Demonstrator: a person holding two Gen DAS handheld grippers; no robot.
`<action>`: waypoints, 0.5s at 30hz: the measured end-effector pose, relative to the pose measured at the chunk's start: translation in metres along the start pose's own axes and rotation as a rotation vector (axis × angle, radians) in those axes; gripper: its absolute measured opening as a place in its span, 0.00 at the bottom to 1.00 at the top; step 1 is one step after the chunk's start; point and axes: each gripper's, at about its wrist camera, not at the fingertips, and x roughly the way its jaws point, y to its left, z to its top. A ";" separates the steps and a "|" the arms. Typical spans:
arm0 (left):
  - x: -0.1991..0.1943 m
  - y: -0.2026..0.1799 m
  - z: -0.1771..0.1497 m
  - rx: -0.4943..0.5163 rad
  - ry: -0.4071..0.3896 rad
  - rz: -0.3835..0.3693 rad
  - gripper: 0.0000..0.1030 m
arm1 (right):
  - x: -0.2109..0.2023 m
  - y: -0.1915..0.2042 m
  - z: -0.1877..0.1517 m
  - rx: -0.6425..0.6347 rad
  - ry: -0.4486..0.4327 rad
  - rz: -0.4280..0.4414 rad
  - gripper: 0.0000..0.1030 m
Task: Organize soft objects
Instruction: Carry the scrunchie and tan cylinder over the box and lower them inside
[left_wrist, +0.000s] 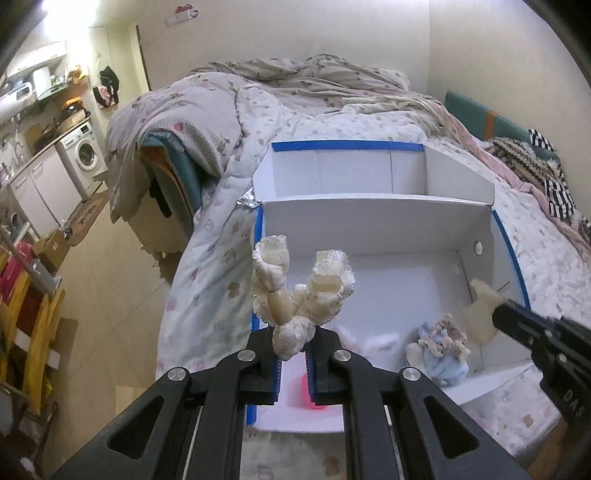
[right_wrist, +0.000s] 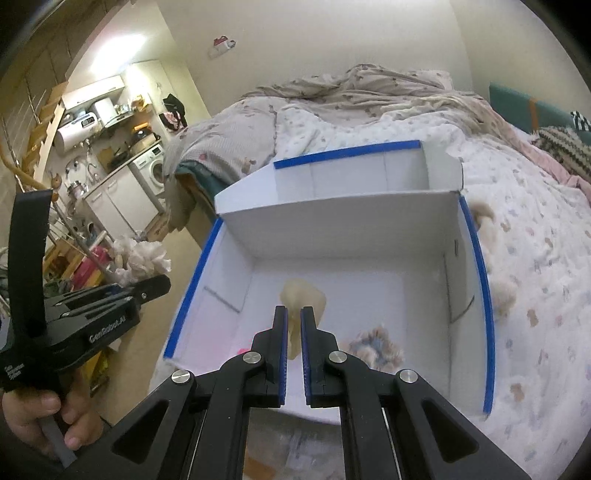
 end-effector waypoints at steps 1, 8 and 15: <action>0.004 -0.001 0.000 0.008 0.002 0.001 0.09 | 0.004 -0.001 0.003 -0.006 0.002 -0.006 0.08; 0.040 -0.012 -0.008 0.071 -0.008 0.027 0.09 | 0.034 -0.019 0.006 0.033 0.060 -0.013 0.08; 0.071 -0.015 -0.018 0.064 0.048 0.015 0.09 | 0.071 -0.030 -0.014 0.051 0.174 -0.034 0.08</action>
